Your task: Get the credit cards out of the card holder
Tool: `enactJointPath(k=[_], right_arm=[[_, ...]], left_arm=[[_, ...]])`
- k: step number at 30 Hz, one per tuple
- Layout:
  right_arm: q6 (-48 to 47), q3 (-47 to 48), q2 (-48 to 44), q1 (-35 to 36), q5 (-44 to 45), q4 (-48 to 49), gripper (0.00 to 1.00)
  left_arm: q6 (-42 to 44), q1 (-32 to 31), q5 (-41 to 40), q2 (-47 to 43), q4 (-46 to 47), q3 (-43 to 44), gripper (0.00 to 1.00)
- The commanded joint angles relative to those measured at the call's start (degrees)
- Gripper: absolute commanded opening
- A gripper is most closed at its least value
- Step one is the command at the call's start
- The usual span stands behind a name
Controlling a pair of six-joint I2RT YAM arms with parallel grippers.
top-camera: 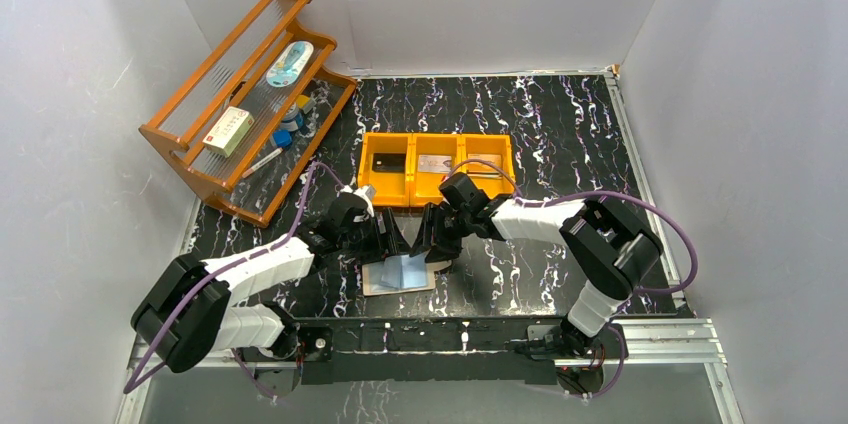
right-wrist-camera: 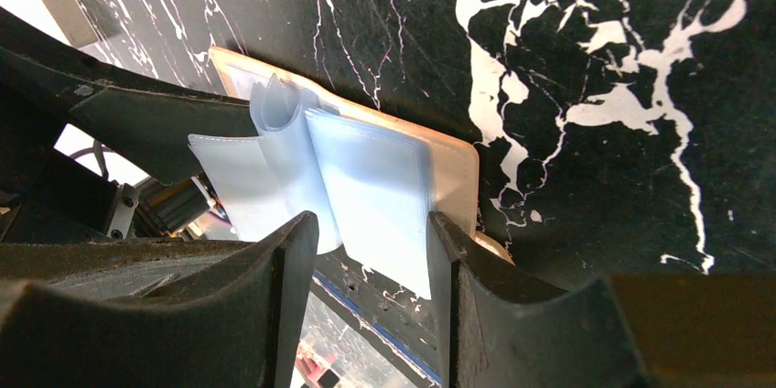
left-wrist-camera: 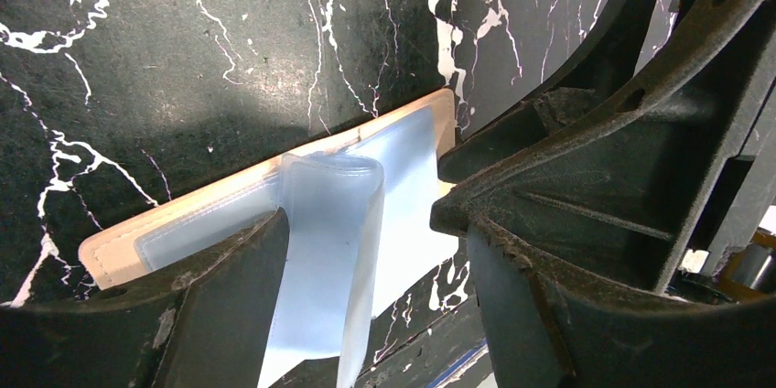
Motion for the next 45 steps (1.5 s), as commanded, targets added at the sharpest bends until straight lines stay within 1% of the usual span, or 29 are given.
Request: enactJointPath(k=[1,3,12,15,18,20,22,25,31,33,37,40,42,45], right_arm=[[2.3,1.9,-2.0,1.0,-5.1,11.0,0.56],[2.2,1.9,-2.5,0.9,-4.5,10.6,0.52],[2.3,2.3,-2.0,0.9,-6.6,11.9,0.52],[2.5,2.2,-3.5,0.9,-4.7,11.4,0.51],[3.8,0.4,-5.8,0.4,-3.5,13.5,0.49],[5.0,-1.3,-7.1,0.0,-4.0,17.0,0.47],[6.1,-2.1,-7.5,-0.5,-4.4,18.4,0.47],[6.0,-2.2,-7.8,-0.9,-3.8,16.6,0.47],[5.9,-2.1,-7.6,-1.3,-4.6,16.3,0.47],[5.6,-1.9,-8.0,-1.3,-2.6,14.2,0.48],[1.1,1.4,-8.8,-1.5,4.7,3.0,0.52],[-2.3,3.7,-8.0,-1.5,5.5,-2.3,0.52],[-3.0,4.0,-7.5,-1.5,5.0,-3.4,0.53],[-4.0,4.3,-7.6,-1.5,7.1,-6.2,0.54]], left_arm=[[0.1,-0.5,1.8,-0.5,-0.9,-0.3,0.70],[0.1,-0.5,1.6,-0.6,-0.9,-0.4,0.70],[0.2,-0.5,1.2,-0.8,-1.0,-0.3,0.70],[0.3,-0.5,0.7,-1.5,-1.4,-0.2,0.70],[0.8,-0.5,-0.2,-2.3,-2.4,0.3,0.70],[1.1,-0.5,-0.6,-2.7,-2.8,0.8,0.70],[1.3,-0.5,-0.9,-2.9,-3.0,1.3,0.70],[1.6,-0.5,-1.7,-3.3,-3.4,2.0,0.70],[1.9,-0.5,-4.0,-4.9,-5.2,2.8,0.70],[2.0,-0.5,-5.1,-5.7,-6.1,3.0,0.71],[3.2,-0.5,-8.4,-7.3,-11.4,4.5,0.75],[3.1,-0.5,-12.4,-9.2,-15.6,5.0,0.79],[2.8,-0.5,-15.0,-10.9,-18.0,4.8,0.81],[1.9,-0.5,-17.6,-13.6,-20.1,4.2,0.84]])
